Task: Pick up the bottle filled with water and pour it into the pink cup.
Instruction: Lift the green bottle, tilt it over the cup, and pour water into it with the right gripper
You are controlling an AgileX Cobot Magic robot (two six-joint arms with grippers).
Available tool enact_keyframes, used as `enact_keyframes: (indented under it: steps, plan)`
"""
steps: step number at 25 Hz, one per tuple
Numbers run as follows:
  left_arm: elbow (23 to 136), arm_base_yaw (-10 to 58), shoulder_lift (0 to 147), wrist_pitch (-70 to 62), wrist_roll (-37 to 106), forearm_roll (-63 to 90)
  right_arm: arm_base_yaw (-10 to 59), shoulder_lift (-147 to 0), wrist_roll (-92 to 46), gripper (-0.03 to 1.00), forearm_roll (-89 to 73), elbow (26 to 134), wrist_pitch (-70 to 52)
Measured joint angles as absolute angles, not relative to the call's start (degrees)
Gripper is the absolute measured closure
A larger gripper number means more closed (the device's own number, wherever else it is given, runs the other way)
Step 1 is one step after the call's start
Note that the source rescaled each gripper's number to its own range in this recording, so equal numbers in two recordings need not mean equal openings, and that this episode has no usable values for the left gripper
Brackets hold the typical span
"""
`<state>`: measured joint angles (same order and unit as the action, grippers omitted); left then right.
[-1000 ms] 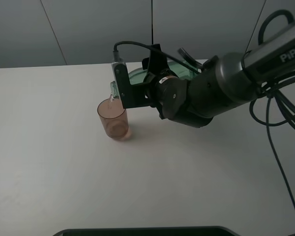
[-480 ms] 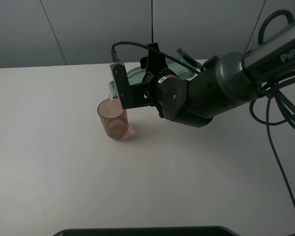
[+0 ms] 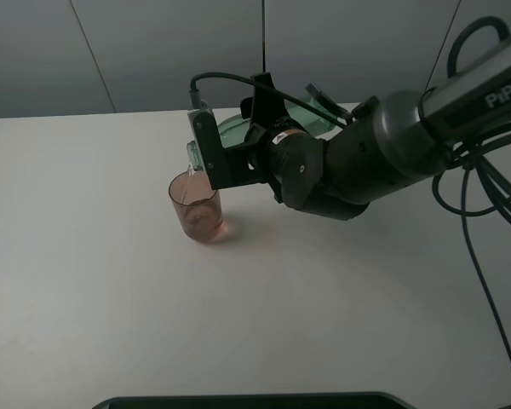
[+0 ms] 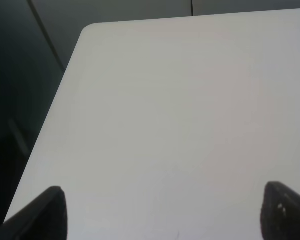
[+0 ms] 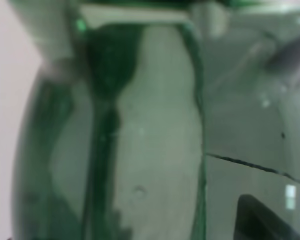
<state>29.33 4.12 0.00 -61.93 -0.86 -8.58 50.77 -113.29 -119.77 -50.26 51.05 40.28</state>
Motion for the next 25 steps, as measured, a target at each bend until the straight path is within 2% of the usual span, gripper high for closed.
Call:
enact_keyframes:
  steps: [25]
  plan:
    - [29.3, 4.1, 0.0, -61.9, -0.9, -8.6, 50.8, -113.3, -119.8, 0.97, -48.8, 51.0, 41.6]
